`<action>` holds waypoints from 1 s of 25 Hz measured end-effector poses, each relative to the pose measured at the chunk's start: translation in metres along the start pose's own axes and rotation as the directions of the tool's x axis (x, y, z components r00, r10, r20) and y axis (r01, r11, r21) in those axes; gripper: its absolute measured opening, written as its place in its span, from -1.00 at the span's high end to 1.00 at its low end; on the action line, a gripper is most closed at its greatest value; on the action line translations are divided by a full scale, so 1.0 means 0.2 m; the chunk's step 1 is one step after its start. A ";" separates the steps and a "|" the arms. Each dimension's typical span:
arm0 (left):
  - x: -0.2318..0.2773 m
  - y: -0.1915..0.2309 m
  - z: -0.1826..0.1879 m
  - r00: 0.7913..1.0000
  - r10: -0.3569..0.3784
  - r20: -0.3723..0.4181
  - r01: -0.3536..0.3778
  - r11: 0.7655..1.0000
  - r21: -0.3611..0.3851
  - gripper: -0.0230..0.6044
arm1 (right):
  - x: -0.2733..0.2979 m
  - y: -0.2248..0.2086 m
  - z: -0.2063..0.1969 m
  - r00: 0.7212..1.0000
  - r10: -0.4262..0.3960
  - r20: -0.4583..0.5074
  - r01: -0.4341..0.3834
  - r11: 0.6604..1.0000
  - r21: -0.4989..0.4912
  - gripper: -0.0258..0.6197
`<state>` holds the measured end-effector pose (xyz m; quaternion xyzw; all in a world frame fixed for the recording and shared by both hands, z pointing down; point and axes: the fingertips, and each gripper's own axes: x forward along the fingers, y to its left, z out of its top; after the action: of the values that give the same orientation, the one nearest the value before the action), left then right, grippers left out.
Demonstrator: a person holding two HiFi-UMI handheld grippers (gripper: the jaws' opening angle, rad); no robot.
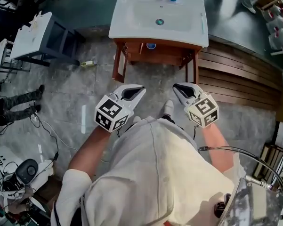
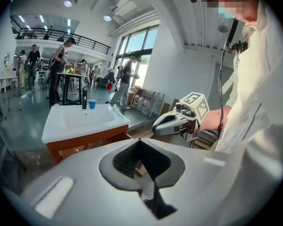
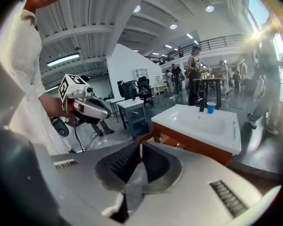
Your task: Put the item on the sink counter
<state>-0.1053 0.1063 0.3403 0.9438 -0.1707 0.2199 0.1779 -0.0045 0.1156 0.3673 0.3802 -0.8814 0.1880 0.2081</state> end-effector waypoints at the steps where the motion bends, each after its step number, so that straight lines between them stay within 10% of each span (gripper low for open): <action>1: -0.05 -0.02 -0.01 1.000 -0.005 0.006 0.005 1.000 0.015 0.91 | 0.01 0.05 0.01 1.000 -0.014 0.006 0.014 1.000 0.001 0.86; 25: -0.66 -0.21 -0.39 0.992 -0.120 0.038 0.119 0.993 0.015 0.91 | 0.10 0.90 0.04 0.992 -0.119 0.041 0.120 0.992 -0.045 0.90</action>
<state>-0.2275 0.2071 0.3323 0.9576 -0.1160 0.1915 0.1814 -0.1524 0.2149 0.3392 0.4307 -0.8650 0.1471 0.2112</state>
